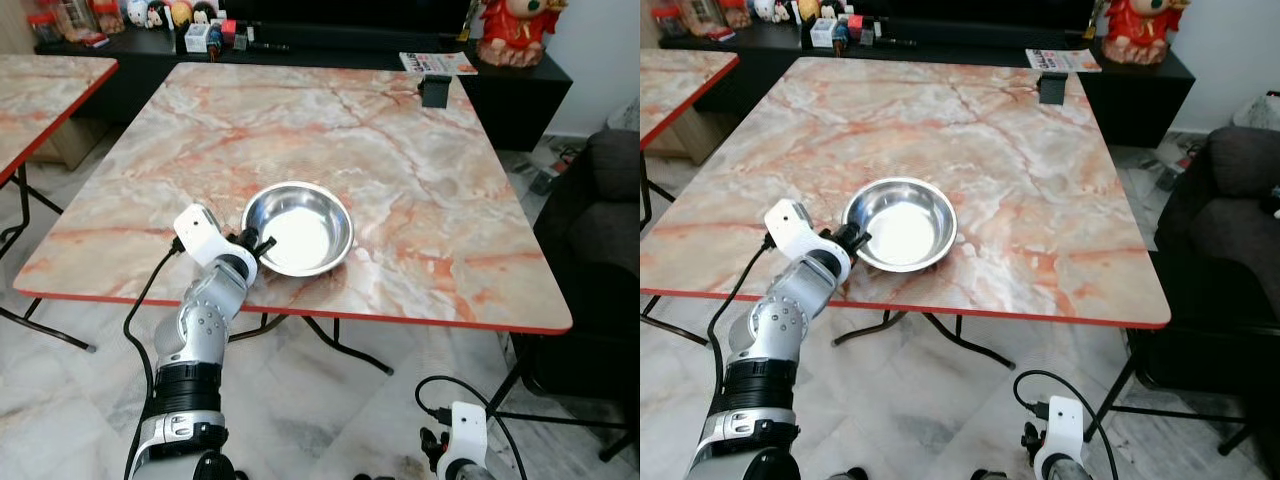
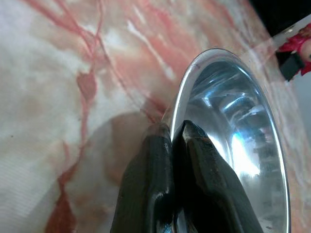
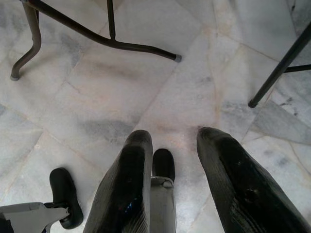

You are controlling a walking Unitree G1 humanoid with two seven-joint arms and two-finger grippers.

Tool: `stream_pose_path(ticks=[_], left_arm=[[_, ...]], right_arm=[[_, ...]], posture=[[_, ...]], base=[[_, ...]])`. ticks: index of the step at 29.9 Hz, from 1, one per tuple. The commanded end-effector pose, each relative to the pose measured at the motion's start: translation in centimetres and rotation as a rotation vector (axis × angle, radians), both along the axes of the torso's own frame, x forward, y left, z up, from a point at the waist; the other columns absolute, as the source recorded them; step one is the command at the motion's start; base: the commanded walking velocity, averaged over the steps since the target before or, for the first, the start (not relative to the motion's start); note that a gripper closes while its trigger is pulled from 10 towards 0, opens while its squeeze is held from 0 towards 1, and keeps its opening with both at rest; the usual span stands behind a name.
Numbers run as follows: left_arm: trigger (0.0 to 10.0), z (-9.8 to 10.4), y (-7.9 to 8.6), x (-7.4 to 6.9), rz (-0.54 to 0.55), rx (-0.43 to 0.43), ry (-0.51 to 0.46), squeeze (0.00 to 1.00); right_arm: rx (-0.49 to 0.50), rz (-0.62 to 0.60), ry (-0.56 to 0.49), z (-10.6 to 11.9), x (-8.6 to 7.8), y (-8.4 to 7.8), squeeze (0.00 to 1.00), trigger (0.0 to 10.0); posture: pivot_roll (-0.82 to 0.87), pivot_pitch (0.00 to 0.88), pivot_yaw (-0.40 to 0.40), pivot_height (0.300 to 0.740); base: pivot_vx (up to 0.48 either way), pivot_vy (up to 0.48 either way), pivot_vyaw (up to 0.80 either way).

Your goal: Setting the table

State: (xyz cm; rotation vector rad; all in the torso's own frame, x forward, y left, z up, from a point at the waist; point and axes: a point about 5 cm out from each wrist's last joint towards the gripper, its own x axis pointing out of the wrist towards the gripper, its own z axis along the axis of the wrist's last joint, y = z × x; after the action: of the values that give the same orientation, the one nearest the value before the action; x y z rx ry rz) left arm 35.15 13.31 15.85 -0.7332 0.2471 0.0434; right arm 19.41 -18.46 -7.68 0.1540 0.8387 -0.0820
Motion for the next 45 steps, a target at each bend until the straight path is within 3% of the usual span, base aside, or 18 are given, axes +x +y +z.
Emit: stream_pose_path(ticks=[1,11,12,27,29,30,31,33,35,37,38,39,40,41,43,44,45], left_arm=[[10.0,0.4,-0.7,0.3,-0.026,-0.013,0.006,0.00],[10.0,0.0,-0.8,0.5,0.004,-0.038,0.038,0.00],[10.0,-0.1,-0.9,0.5,0.010,-0.044,0.044,1.00],[10.0,1.1,0.0,0.3,0.046,-0.037,0.003,1.00],[10.0,1.9,0.9,0.1,0.076,0.031,-0.028,1.00],[10.0,3.1,2.2,-0.4,0.110,0.130,-0.081,1.00],[10.0,3.6,2.6,-0.5,0.123,0.162,-0.108,1.00],[10.0,5.0,3.5,-0.9,0.148,0.239,-0.189,0.00],[10.0,5.5,3.7,-1.0,0.154,0.260,-0.224,0.00],[10.0,6.3,5.0,-1.2,0.201,0.427,-0.347,0.00],[10.0,6.3,5.0,-1.2,0.201,0.427,-0.347,0.00],[10.0,5.6,6.0,-1.3,0.215,0.624,-0.361,0.00],[10.0,5.6,6.0,-1.3,0.215,0.624,-0.361,0.00],[10.0,4.1,7.1,-1.6,0.223,0.748,-0.335,0.00],[10.0,3.5,7.6,-1.7,0.231,0.767,-0.319,0.00],[10.0,2.4,8.6,-2.2,0.240,0.868,-0.319,0.00],[10.0,2.0,8.8,-2.3,0.240,0.897,-0.320,0.00]], right_arm=[[-0.001,-0.004,0.017,-0.2,-0.3,-0.2,0.00,10.0],[-0.005,-0.003,0.016,-0.1,-0.3,-0.3,0.00,10.0],[-0.007,-0.002,0.016,-0.1,-0.3,-0.4,0.00,10.0],[-0.011,0.015,0.004,0.2,0.4,-0.4,0.00,10.0],[-0.011,0.016,0.002,0.2,0.5,-0.4,0.00,10.0],[-0.010,0.015,0.004,0.2,0.3,-0.4,0.00,10.0],[-0.010,0.014,0.005,0.2,0.3,-0.4,0.00,10.0],[-0.010,0.013,0.010,0.1,0.1,-0.4,0.00,10.0],[-0.009,0.014,0.011,0.0,0.0,-0.4,0.00,10.0],[-0.007,0.018,0.011,0.0,0.0,-0.2,0.00,10.0],[-0.007,0.018,0.011,0.0,0.0,-0.2,0.00,10.0],[-0.002,0.014,0.003,0.0,0.1,-0.1,0.00,10.0],[-0.002,0.014,0.003,0.0,0.1,-0.1,0.00,10.0],[0.001,0.008,-0.011,0.2,0.3,0.0,0.00,10.0],[0.002,0.007,-0.016,0.2,0.4,0.0,0.00,10.0],[0.000,0.000,-0.024,0.4,0.6,-0.1,0.00,10.0],[0.000,-0.002,-0.027,0.4,0.6,-0.2,0.00,10.0]], posture=[[0.00,0.123,-0.045,0.740],[0.00,0.111,-0.046,0.740],[0.00,0.105,-0.047,0.740],[0.01,0.085,-0.054,0.740],[0.01,0.093,-0.056,0.740],[0.01,0.093,-0.056,0.740],[0.02,0.097,-0.057,0.740],[0.02,0.103,-0.059,0.740],[0.03,0.106,-0.059,0.740],[0.04,0.112,-0.060,0.740],[0.04,0.112,-0.060,0.740],[0.03,0.114,-0.061,0.740],[0.03,0.114,-0.061,0.740],[0.03,0.114,-0.061,0.740],[0.03,0.119,-0.056,0.740],[0.02,0.120,-0.053,0.740],[0.02,0.120,-0.053,0.740]], base=[[0.000,0.000,0.00],[0.000,0.000,0.00],[0.000,0.000,0.00],[0.000,0.000,0.00],[0.000,0.000,0.00],[0.000,0.000,0.00],[0.000,0.000,0.00],[0.000,0.000,0.00],[0.000,0.000,0.00],[0.000,0.000,0.00],[0.000,0.000,0.00],[0.000,0.000,0.00],[0.000,0.000,0.00],[0.000,0.000,0.00],[0.000,0.000,0.00],[0.000,0.000,0.00],[0.000,0.000,0.00]])
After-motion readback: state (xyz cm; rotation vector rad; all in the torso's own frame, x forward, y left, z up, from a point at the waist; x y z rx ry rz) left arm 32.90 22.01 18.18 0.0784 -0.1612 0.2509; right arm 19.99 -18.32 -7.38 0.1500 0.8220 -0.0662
